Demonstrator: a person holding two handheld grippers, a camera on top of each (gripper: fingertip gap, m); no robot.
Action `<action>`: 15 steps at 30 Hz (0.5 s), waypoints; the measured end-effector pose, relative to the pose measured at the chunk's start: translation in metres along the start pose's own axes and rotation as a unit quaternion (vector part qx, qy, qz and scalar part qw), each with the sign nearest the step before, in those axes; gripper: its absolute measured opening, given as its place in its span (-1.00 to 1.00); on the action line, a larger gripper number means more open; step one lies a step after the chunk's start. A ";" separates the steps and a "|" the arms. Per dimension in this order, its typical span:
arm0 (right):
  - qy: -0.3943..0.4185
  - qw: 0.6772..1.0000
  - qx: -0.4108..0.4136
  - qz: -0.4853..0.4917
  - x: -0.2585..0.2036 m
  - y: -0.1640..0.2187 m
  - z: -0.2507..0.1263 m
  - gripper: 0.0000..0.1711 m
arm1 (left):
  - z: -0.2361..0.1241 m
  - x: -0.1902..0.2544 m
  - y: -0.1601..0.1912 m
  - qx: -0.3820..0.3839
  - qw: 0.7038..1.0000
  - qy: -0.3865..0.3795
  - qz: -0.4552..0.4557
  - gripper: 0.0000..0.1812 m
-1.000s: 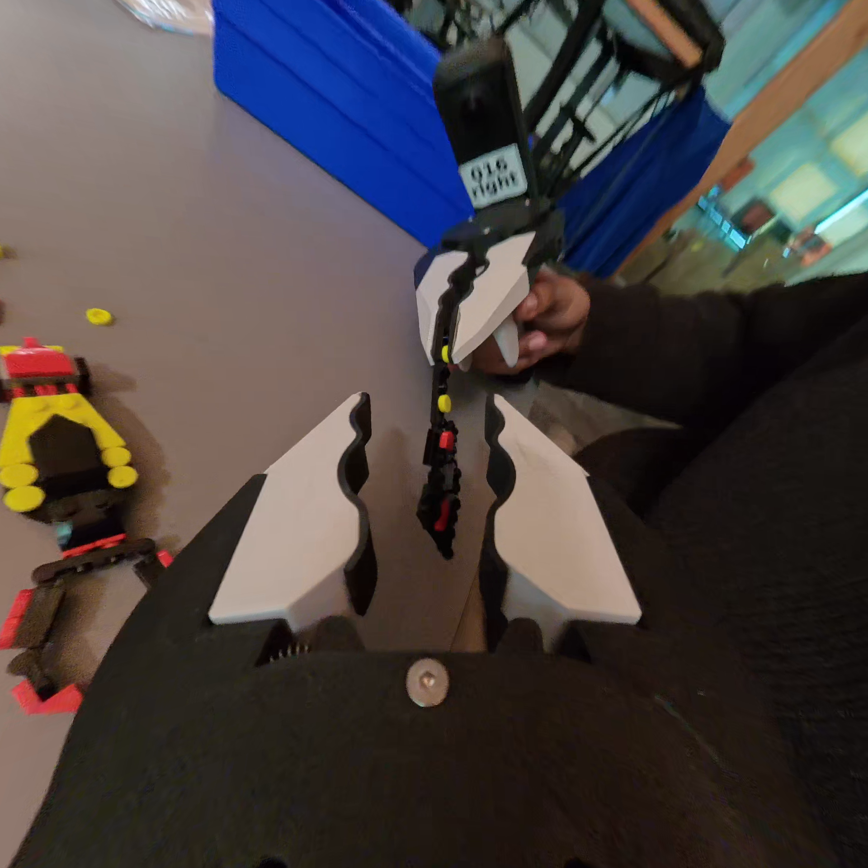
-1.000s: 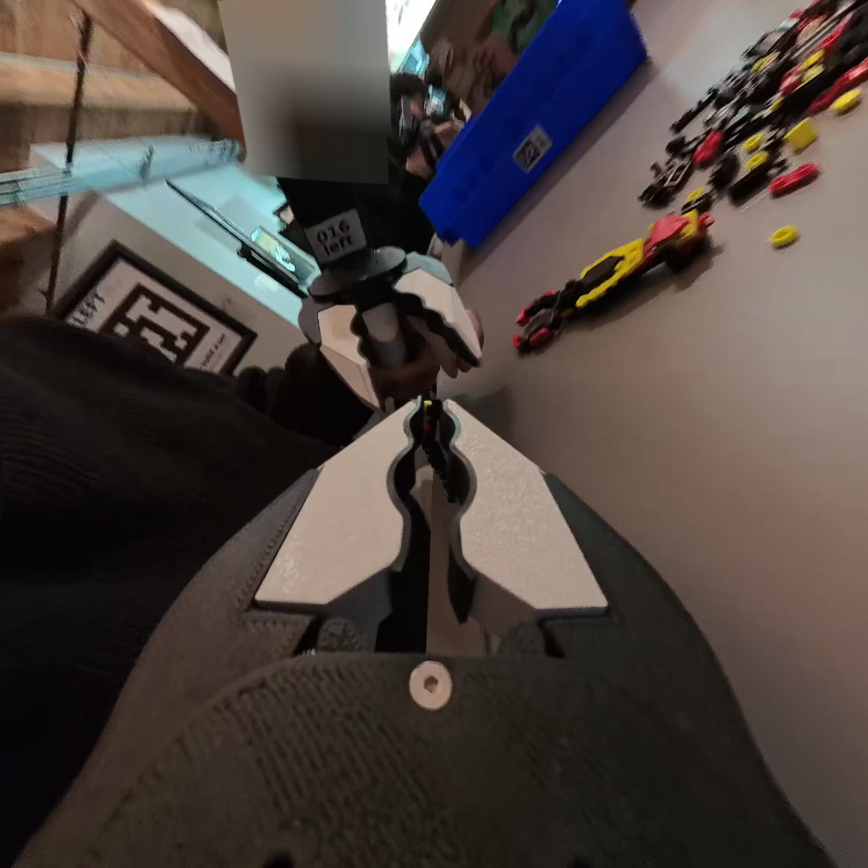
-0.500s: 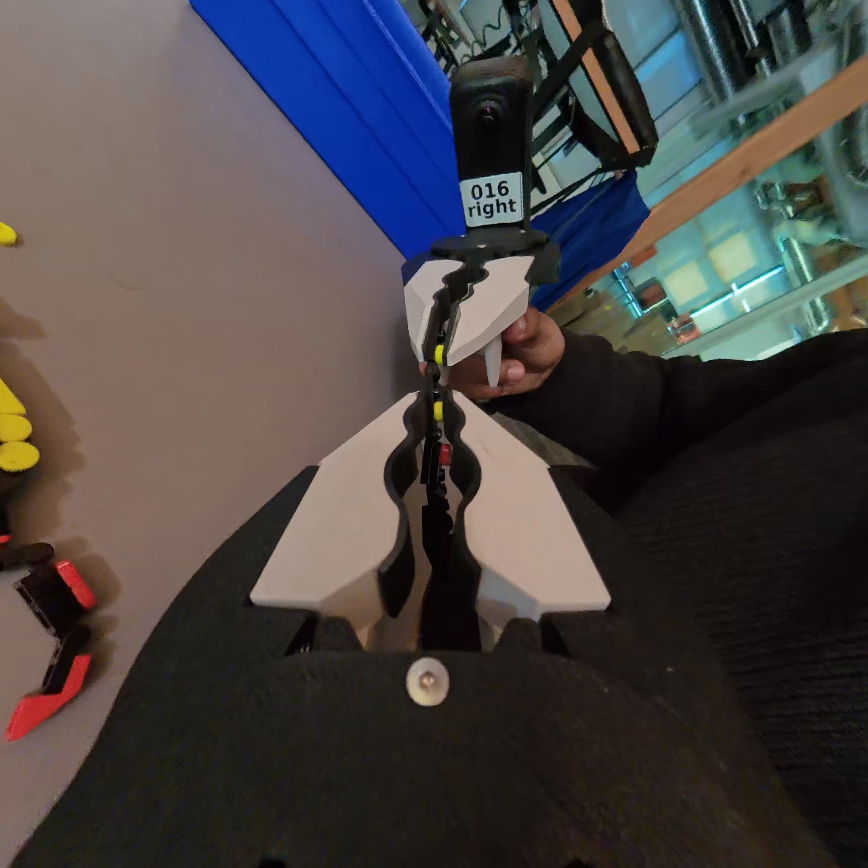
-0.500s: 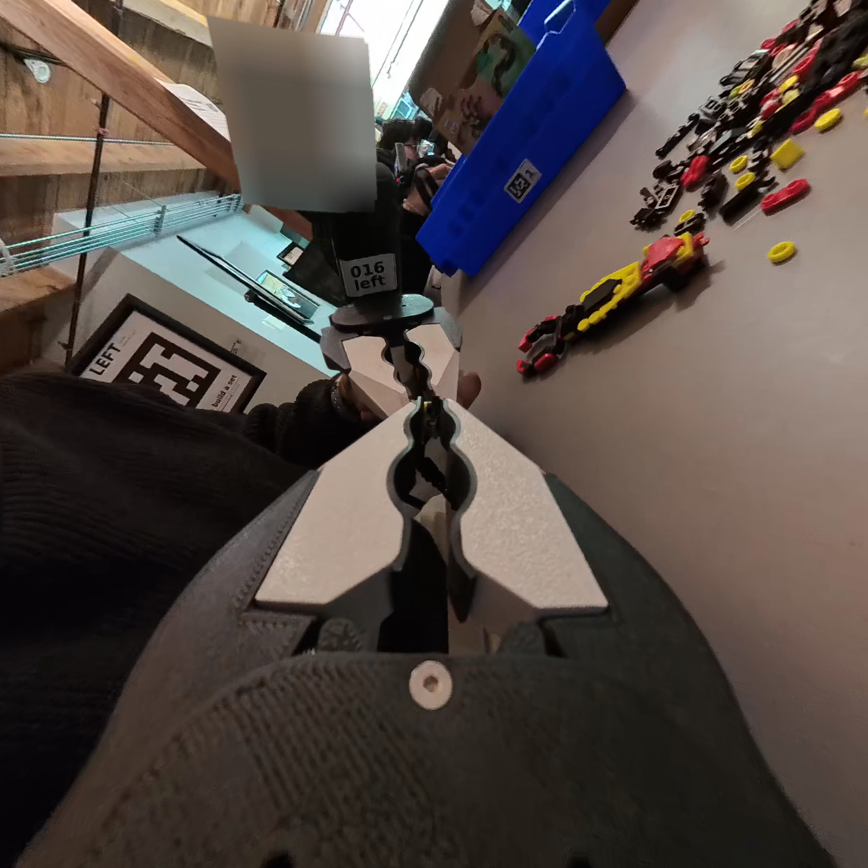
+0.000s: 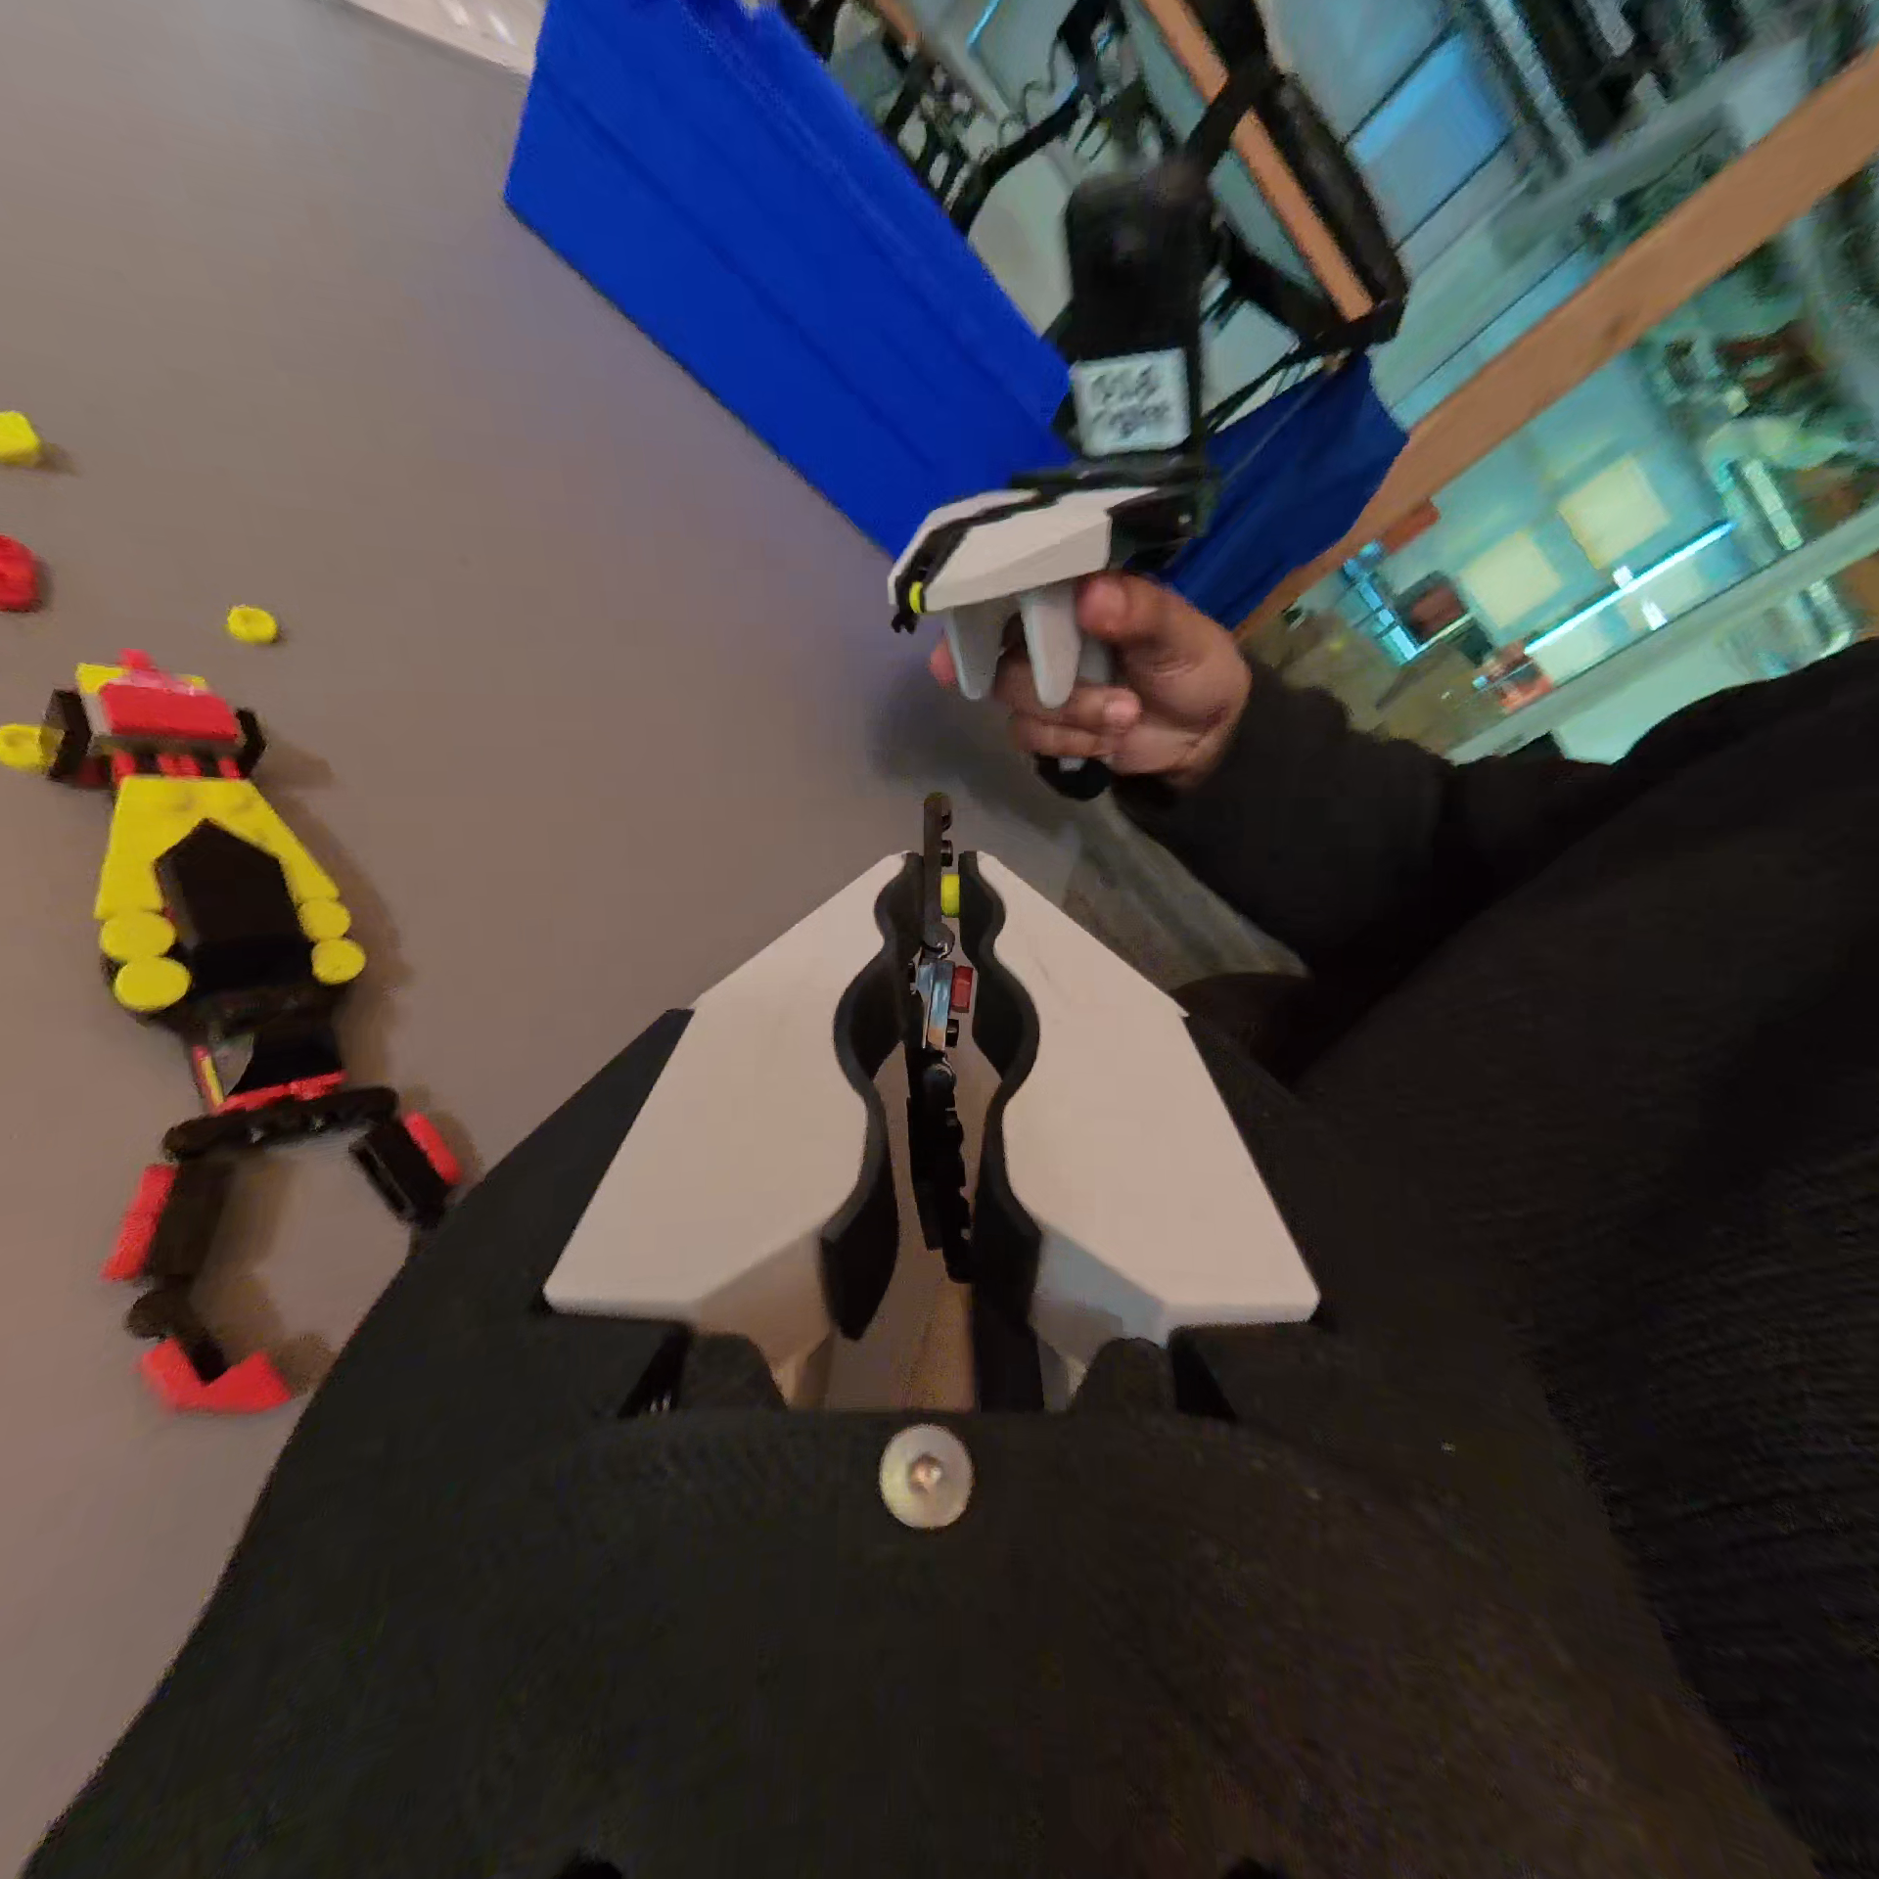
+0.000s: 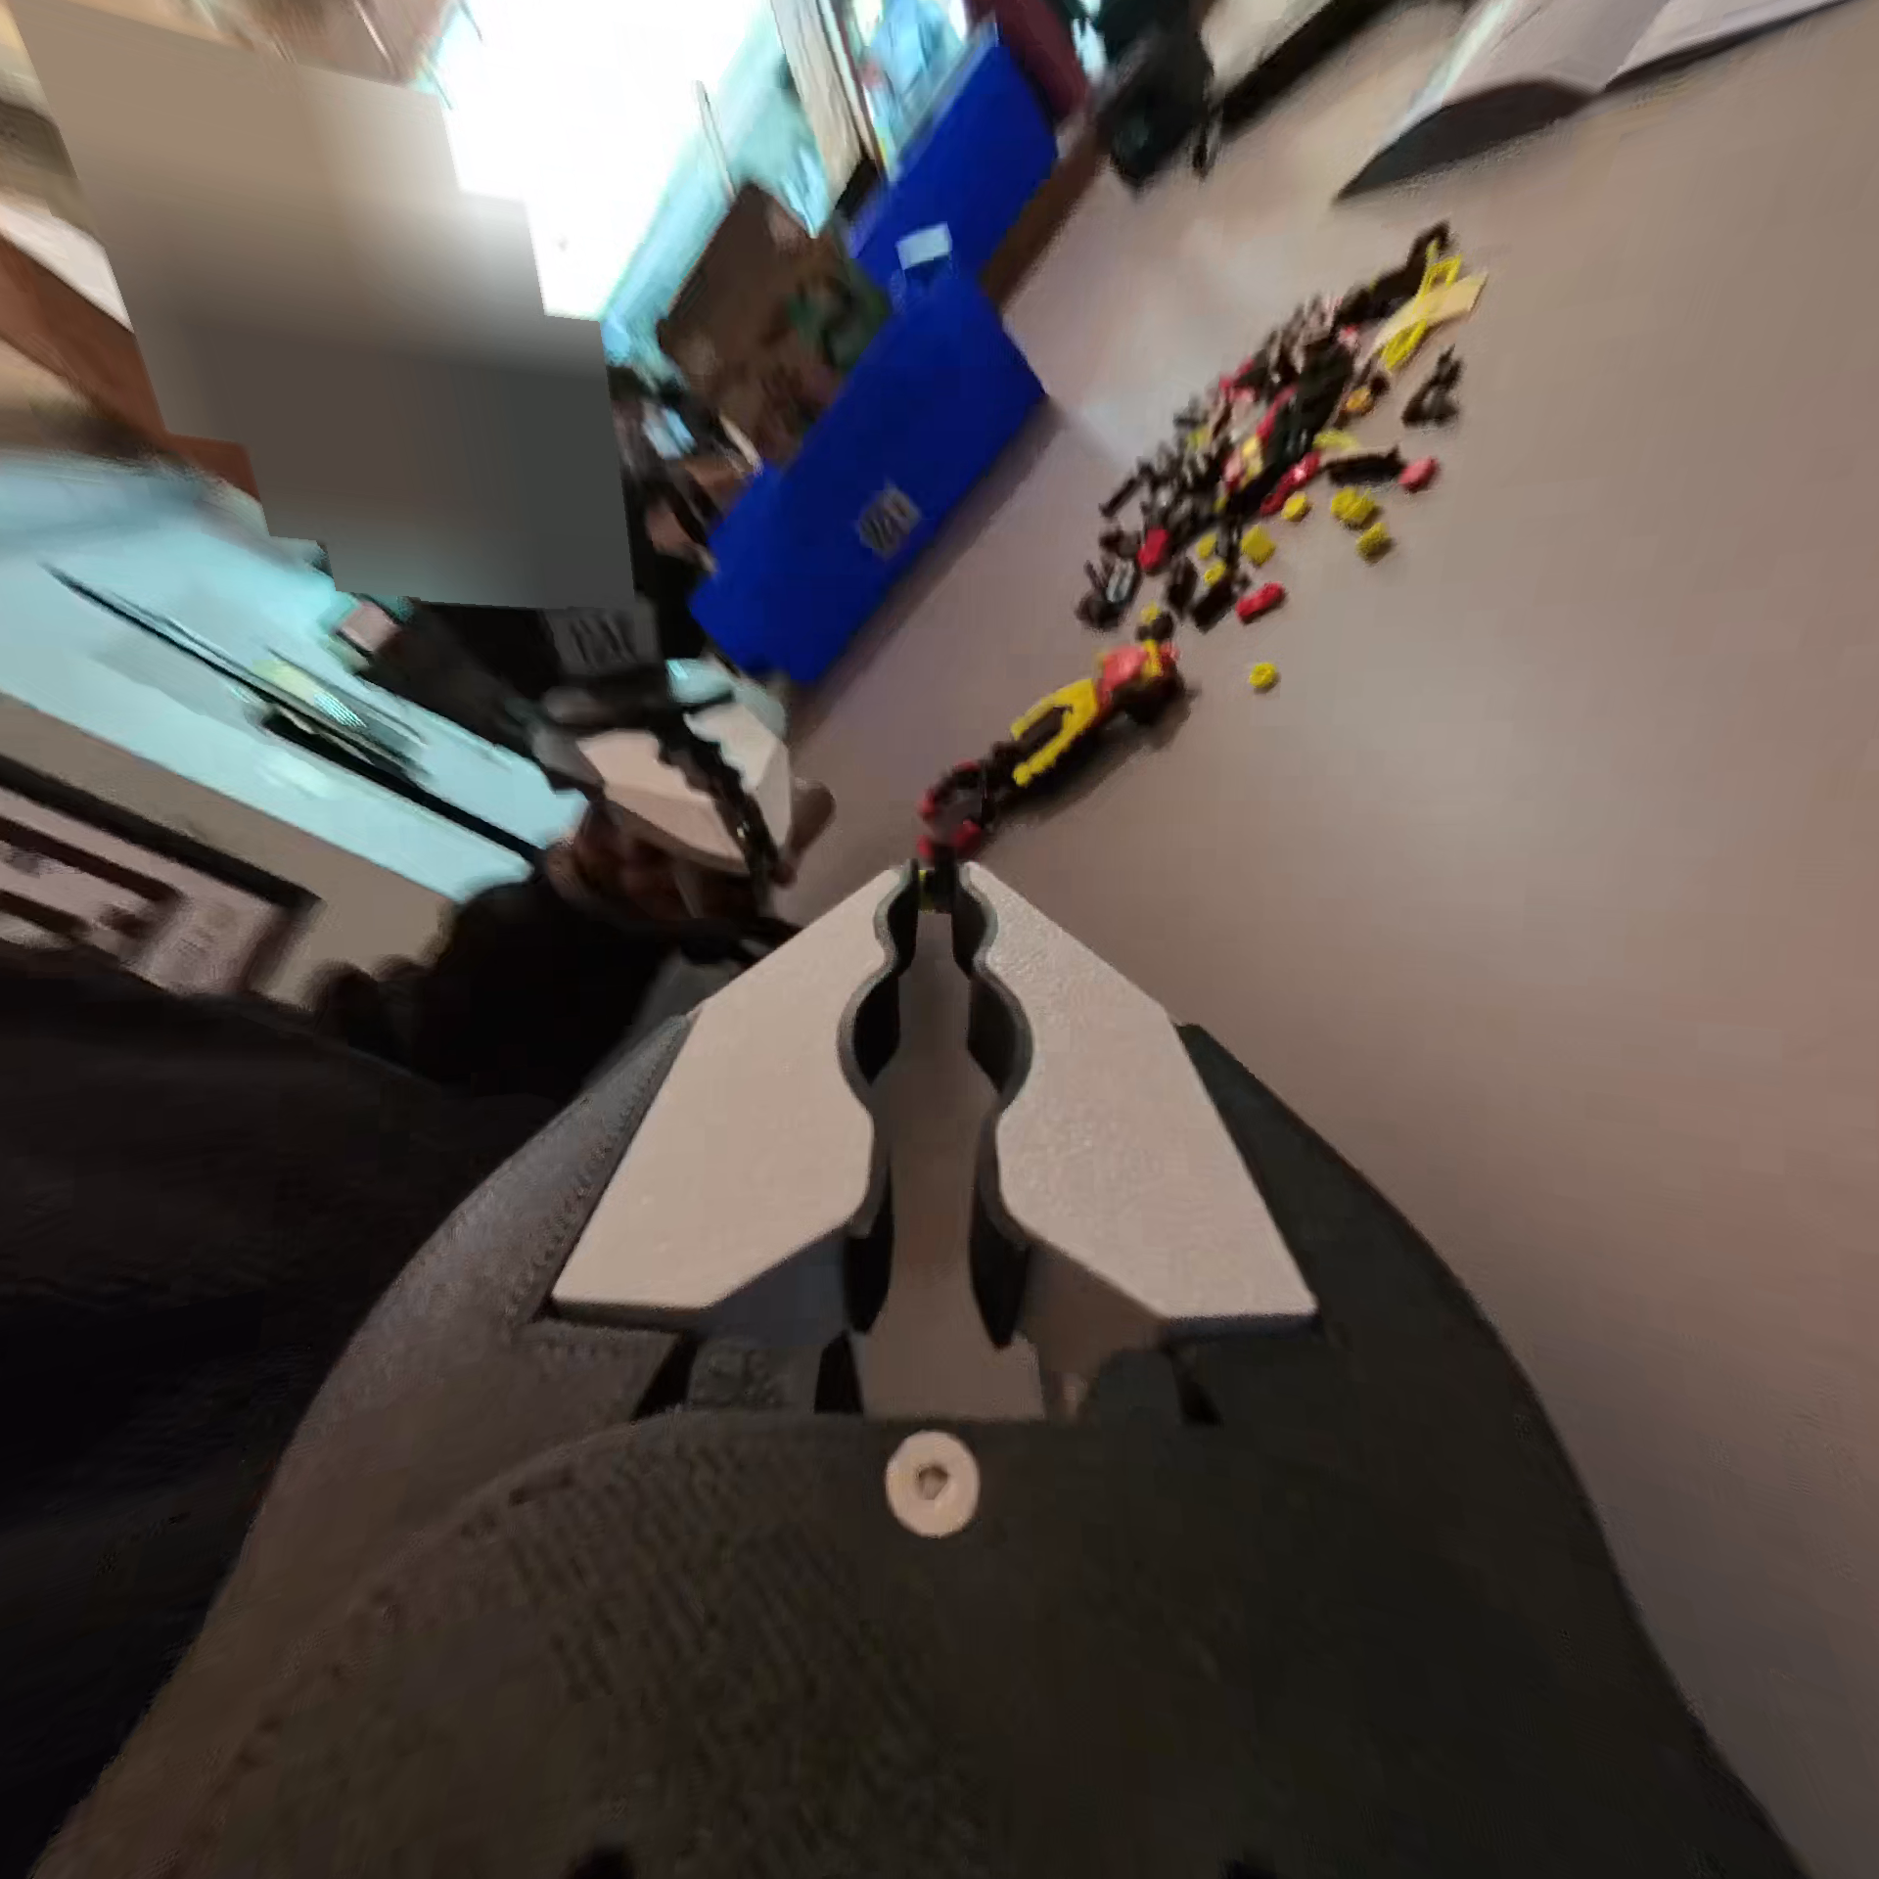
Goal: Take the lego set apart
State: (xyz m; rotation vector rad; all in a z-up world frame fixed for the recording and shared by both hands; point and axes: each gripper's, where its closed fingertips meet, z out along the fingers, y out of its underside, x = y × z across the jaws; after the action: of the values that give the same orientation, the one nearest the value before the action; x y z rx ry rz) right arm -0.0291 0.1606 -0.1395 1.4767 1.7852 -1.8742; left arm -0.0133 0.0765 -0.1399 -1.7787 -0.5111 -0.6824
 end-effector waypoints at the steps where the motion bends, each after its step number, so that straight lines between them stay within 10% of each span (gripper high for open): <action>1: 0.025 0.999 -0.029 -0.031 0.002 0.009 0.007 -0.94 | 0.002 -0.005 0.006 -0.009 1.000 -0.008 0.001 -0.96; 15: 0.123 0.987 -0.095 -0.033 0.044 0.043 0.021 -0.60 | 0.014 -0.014 0.025 -0.034 0.999 -0.014 -0.019 -0.96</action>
State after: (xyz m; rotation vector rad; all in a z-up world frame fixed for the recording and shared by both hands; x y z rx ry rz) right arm -0.0326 0.1532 -0.2042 1.6534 2.0787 -1.5526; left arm -0.0055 0.0826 -0.1701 -1.8491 -0.5468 -0.7095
